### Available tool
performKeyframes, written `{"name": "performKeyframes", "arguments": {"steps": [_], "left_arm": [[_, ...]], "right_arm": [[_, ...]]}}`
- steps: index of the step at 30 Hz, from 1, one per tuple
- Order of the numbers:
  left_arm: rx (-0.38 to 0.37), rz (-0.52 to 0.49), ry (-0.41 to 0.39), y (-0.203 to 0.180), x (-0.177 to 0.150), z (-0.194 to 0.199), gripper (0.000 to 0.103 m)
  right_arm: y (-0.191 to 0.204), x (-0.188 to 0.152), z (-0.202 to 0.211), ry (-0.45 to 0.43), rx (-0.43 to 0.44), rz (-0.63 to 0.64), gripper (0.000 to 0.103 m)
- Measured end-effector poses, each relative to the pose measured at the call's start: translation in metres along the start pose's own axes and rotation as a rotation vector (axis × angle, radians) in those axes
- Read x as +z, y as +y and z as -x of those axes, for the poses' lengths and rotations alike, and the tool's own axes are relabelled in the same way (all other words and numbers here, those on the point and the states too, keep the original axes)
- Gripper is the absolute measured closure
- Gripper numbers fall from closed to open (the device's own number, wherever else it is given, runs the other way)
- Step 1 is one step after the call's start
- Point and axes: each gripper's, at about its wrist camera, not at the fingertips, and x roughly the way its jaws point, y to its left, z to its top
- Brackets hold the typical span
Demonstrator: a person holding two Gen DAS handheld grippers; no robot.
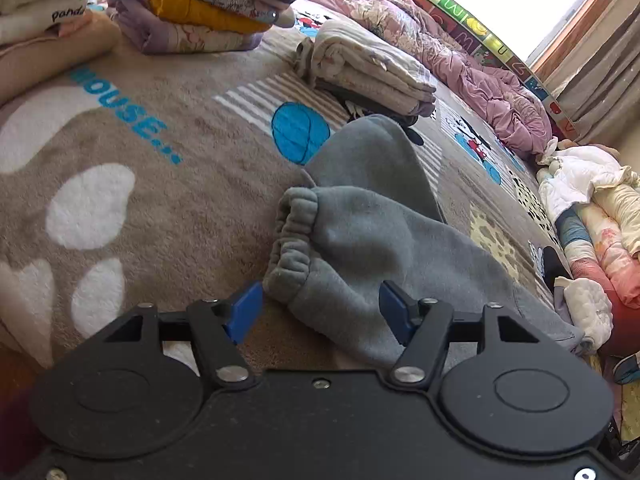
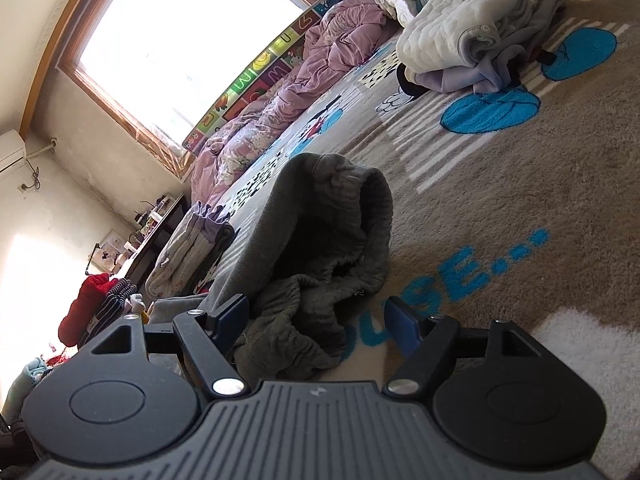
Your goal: Fold clothes
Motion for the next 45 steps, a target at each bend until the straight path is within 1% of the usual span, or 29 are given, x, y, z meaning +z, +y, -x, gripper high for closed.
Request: {"name": "performKeyframes", "arguments": {"steps": [3, 6, 7, 8, 9, 10, 11, 12, 14, 18, 22, 26, 28, 30, 33, 35, 37, 40, 43, 44, 45], "left_arm": [[0.003, 0.009, 0.003, 0.005, -0.006, -0.014, 0.039], [0.007, 0.043, 0.003, 0.010, -0.011, -0.025, 0.039], [-0.003, 0.052, -0.004, 0.011, -0.013, -0.027, 0.040], [-0.019, 0.052, -0.015, 0.011, -0.013, -0.027, 0.043], [-0.038, 0.046, -0.031, 0.011, -0.013, -0.027, 0.063], [-0.059, 0.049, -0.037, 0.011, -0.012, -0.026, 0.071], [-0.079, 0.054, -0.041, 0.011, -0.010, -0.025, 0.084], [-0.100, 0.059, -0.044, 0.010, -0.009, -0.024, 0.089], [-0.157, 0.064, -0.070, 0.004, -0.002, -0.015, 0.092], [-0.270, 0.039, -0.125, -0.023, 0.022, 0.003, 0.093], [-0.371, 0.019, -0.156, -0.062, 0.063, -0.002, 0.094], [-0.407, 0.007, -0.193, -0.101, 0.108, -0.018, 0.095], [-0.406, 0.023, -0.210, -0.115, 0.130, -0.032, 0.095], [-0.384, 0.062, -0.212, -0.123, 0.149, -0.050, 0.096], [-0.351, 0.139, -0.190, -0.129, 0.168, -0.081, 0.096], [-0.323, 0.173, -0.183, -0.130, 0.175, -0.097, 0.096], [-0.280, 0.205, -0.173, -0.130, 0.179, -0.113, 0.096], [-0.229, 0.249, -0.152, -0.127, 0.181, -0.137, 0.096], [-0.231, 0.262, -0.144, -0.128, 0.184, -0.155, 0.095], [-0.233, 0.267, -0.142, -0.128, 0.185, -0.161, 0.090], [-0.235, 0.271, -0.140, -0.128, 0.186, -0.167, 0.080]], "right_arm": [[0.001, -0.001, -0.002, 0.001, -0.012, 0.004, 0.028], [0.005, -0.001, -0.006, -0.002, -0.021, 0.034, 0.028], [0.006, 0.000, -0.008, -0.006, -0.025, 0.049, 0.028], [0.006, 0.002, -0.009, -0.014, -0.027, 0.056, 0.028], [0.006, 0.004, -0.011, -0.022, -0.028, 0.062, 0.028], [0.005, 0.006, -0.013, -0.029, -0.034, 0.061, 0.028], [0.003, 0.009, -0.016, -0.036, -0.039, 0.060, 0.028], [0.002, 0.011, -0.019, -0.043, -0.045, 0.059, 0.028], [-0.001, 0.017, -0.025, -0.053, -0.048, 0.049, 0.028], [-0.009, 0.027, -0.038, -0.064, -0.053, 0.032, 0.028], [-0.013, 0.037, -0.049, -0.074, -0.047, 0.016, 0.028], [-0.021, 0.045, -0.058, -0.075, -0.045, -0.023, 0.028], [-0.025, 0.047, -0.062, -0.073, -0.047, -0.035, 0.028], [-0.027, 0.050, -0.067, -0.069, -0.051, -0.042, 0.029], [-0.031, 0.054, -0.072, -0.069, -0.051, -0.054, 0.032], [-0.036, 0.058, -0.075, -0.070, -0.050, -0.082, 0.038], [-0.042, 0.063, -0.079, -0.071, -0.048, -0.116, 0.042], [-0.046, 0.068, -0.087, -0.067, -0.064, -0.124, 0.045], [-0.044, 0.071, -0.095, -0.064, -0.085, -0.103, 0.045], [-0.043, 0.072, -0.097, -0.064, -0.091, -0.092, 0.045], [-0.043, 0.073, -0.099, -0.065, -0.097, -0.087, 0.045]]}}
